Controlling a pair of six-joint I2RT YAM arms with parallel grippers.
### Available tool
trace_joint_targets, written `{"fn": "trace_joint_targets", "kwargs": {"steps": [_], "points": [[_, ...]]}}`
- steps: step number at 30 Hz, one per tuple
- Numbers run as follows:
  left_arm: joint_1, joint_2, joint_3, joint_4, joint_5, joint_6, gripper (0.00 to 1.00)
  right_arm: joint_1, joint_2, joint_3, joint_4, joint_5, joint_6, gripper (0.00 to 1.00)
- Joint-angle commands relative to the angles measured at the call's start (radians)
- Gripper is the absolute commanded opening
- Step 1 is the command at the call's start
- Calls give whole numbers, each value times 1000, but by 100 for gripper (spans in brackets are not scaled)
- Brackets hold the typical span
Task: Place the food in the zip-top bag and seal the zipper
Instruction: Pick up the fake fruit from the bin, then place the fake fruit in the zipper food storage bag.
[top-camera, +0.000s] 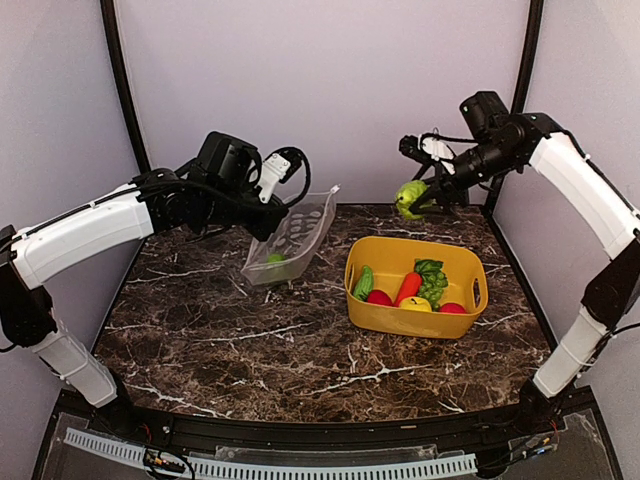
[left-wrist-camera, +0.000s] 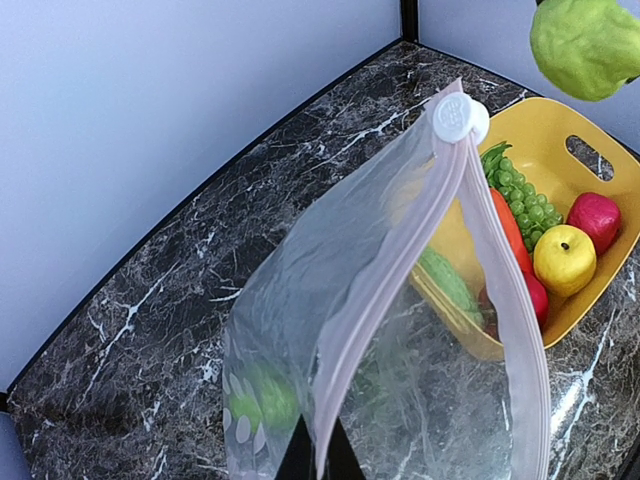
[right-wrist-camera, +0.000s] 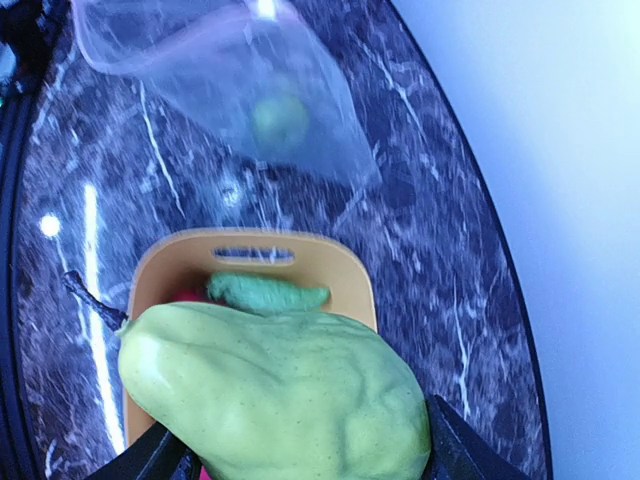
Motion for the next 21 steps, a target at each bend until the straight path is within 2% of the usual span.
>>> {"fn": "trace_joint_targets", "kwargs": {"steps": [1,10,15,21], "points": [[-3,-12,-14,10,-21,-3,1,61,57,175,-32,-259,102,52],[-3,-9,-14,24,-13,-49,1,236,118,281,156,-519,278,54],[-3,-38,-31,62,-4,-87,1,302,192,314,178,-548,298,56],[-3,-83,-61,102,-30,-161,1,314,290,366,221,-547,326,57]]}}
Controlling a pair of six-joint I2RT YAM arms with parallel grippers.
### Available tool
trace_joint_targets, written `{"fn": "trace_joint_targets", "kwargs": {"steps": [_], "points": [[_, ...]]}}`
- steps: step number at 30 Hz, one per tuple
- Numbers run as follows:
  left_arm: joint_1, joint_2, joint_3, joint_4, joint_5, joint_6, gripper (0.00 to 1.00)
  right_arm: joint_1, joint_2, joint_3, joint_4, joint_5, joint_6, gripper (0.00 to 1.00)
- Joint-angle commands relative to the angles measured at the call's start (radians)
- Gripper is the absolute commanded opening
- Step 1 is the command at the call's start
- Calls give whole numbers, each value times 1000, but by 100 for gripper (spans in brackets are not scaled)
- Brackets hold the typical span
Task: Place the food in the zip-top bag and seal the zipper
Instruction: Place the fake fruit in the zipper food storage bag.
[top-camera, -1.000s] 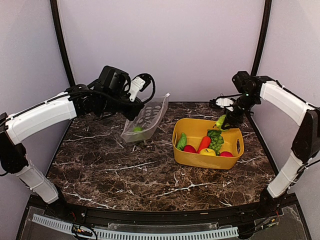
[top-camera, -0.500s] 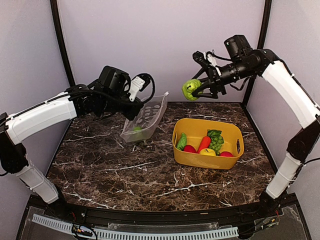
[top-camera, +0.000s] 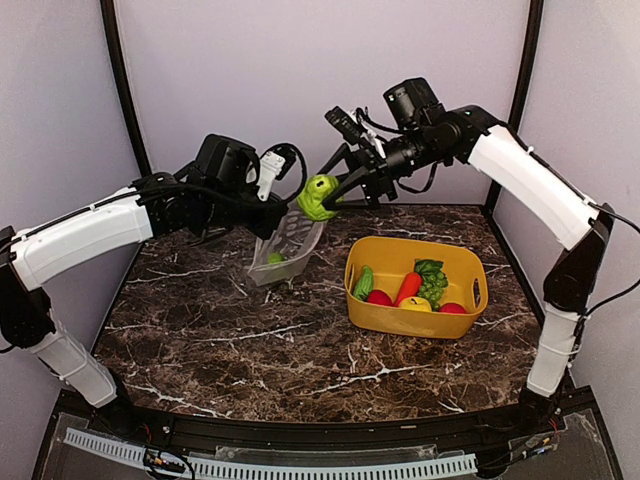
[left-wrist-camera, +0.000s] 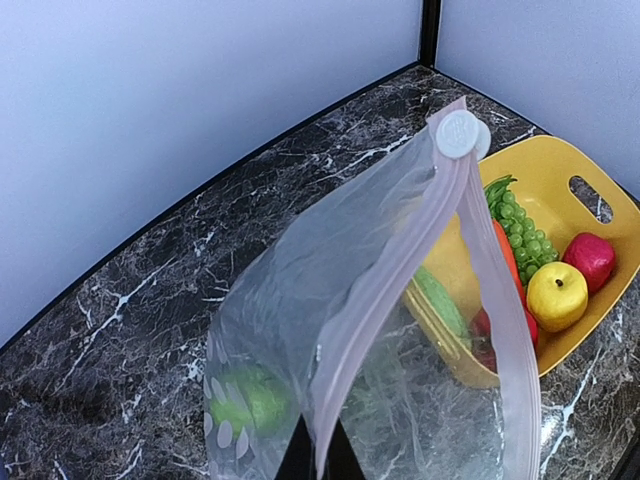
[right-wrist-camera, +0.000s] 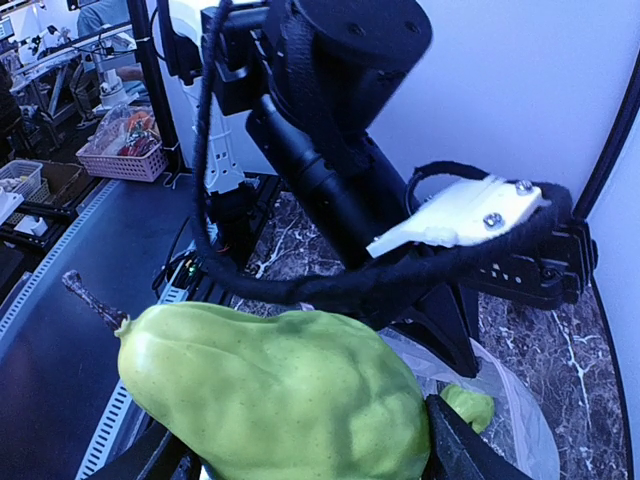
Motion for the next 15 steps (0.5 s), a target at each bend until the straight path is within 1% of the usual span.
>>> {"fn": "trace_joint_targets", "kwargs": {"steps": [1,4,9,15], "points": [[-1,-89,-41,67,-16,-76,1,2,62,41,79,-17,48,57],[4,-105,-52,85,14,-115,1,2,95,54,103,-3,64,57],[8,-120,-50,90,59,-137,1,13,125,50,133,27,101,58],[8,-143,-61,104,80,-158,1,44,138,48,177,152,149,59]]}}
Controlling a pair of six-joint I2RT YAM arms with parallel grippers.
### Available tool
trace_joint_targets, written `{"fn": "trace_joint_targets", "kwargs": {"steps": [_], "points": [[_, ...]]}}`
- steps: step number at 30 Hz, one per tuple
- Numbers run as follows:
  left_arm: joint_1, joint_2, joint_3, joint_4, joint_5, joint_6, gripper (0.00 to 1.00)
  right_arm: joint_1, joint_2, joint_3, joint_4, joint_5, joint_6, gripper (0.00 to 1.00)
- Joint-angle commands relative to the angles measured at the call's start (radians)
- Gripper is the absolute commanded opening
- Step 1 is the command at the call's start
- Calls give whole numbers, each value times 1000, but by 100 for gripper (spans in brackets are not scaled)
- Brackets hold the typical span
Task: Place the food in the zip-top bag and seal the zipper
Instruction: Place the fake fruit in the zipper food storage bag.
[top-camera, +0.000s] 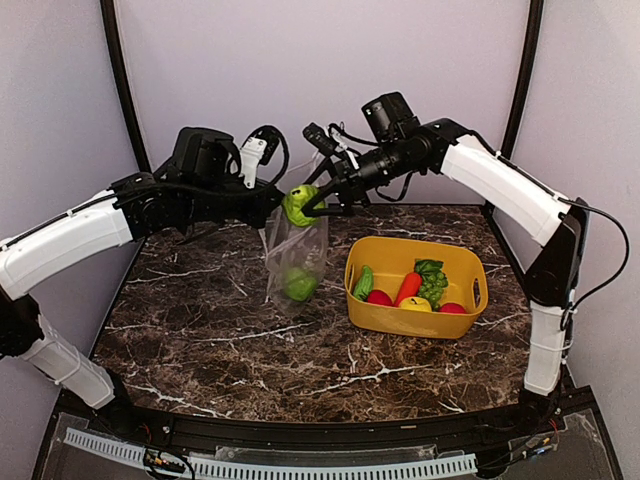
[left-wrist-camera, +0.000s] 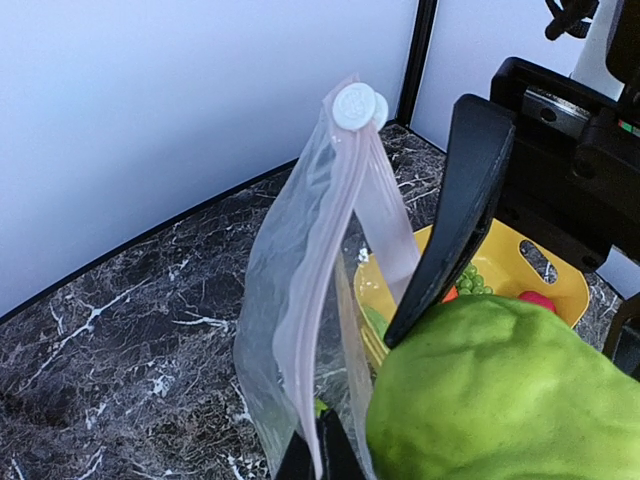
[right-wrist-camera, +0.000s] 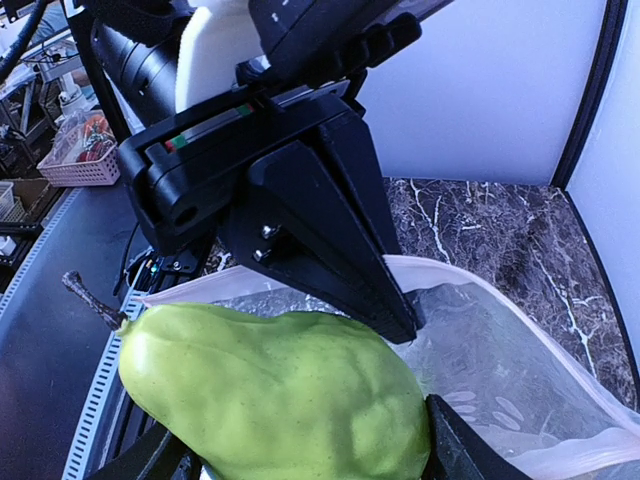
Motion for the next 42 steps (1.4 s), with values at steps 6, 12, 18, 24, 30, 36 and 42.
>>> {"fn": "trace_joint_targets", "kwargs": {"steps": [6,12,18,24,30,36,42], "points": [[7,-38,-15,25,17,-29,1,77,10,34,72,159,59,61],[10,-38,-9,17,19,-26,1,113,10,46,30,163,-20,64],[15,-36,-1,6,30,-22,1,147,42,29,31,423,-61,65],[17,-33,3,0,34,-20,1,151,40,9,89,623,-4,65],[17,-36,2,0,22,-22,1,160,6,-59,102,678,-9,73],[17,-25,3,-4,14,-13,1,173,-30,-66,97,670,-8,89],[17,-9,7,-15,-2,-2,1,180,-116,-56,60,528,-23,97]]}}
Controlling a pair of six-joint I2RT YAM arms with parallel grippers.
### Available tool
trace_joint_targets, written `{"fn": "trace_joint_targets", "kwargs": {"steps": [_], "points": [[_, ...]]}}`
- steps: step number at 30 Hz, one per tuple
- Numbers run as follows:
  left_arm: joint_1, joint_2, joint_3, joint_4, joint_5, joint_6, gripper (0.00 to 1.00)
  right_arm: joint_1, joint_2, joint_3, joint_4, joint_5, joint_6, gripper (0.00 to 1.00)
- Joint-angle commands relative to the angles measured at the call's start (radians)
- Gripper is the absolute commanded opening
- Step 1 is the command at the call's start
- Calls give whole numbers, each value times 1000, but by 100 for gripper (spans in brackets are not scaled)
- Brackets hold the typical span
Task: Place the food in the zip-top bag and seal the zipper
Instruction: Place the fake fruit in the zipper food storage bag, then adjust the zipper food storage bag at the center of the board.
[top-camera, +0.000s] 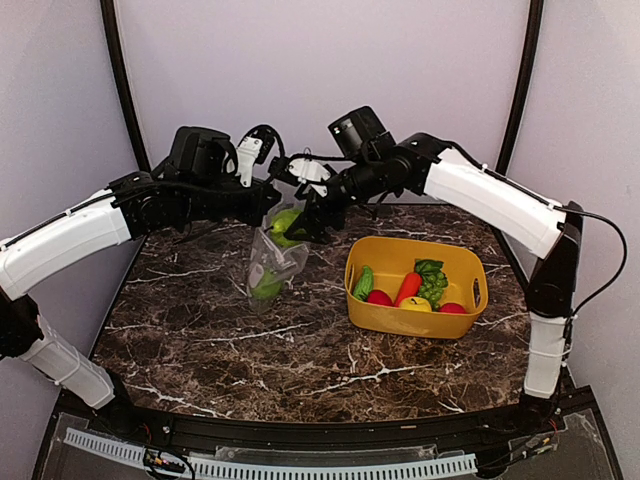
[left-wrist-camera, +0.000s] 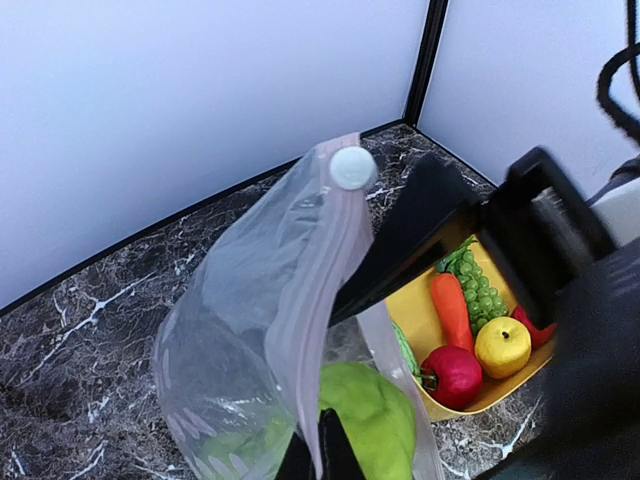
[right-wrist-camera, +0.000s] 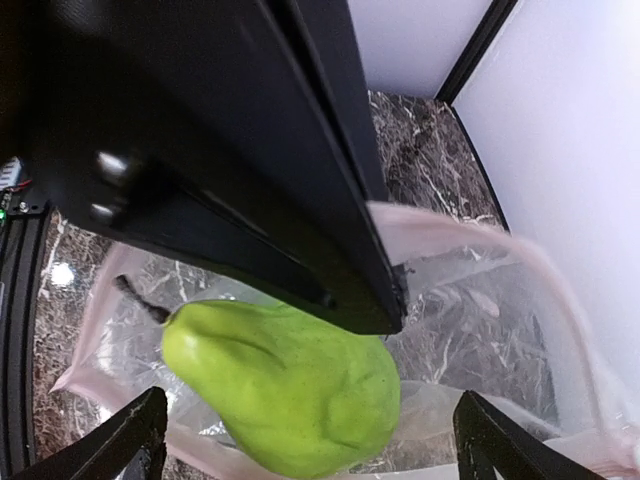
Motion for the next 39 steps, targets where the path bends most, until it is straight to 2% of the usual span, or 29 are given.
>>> {"fn": "trace_joint_targets", "kwargs": {"steps": [1,6,13,17,29,35,39], "points": [[-2,0,11,-9,-15,14,1,14,-121,9,-17,-108,-13,98],[-2,6,8,-3,-22,14,1,14,-161,-30,-56,-108,-75,95],[1,22,14,-13,-19,20,1,18,-189,-124,-156,-104,-313,75],[2,27,19,-19,-4,23,1,33,-178,-155,-175,-47,-394,65],[1,55,52,-63,63,33,1,157,-101,-181,-138,295,-534,64],[1,56,56,-68,61,39,1,162,-90,-239,-19,462,-546,52],[1,62,58,-74,59,45,1,162,-92,-233,36,507,-539,35]]}}
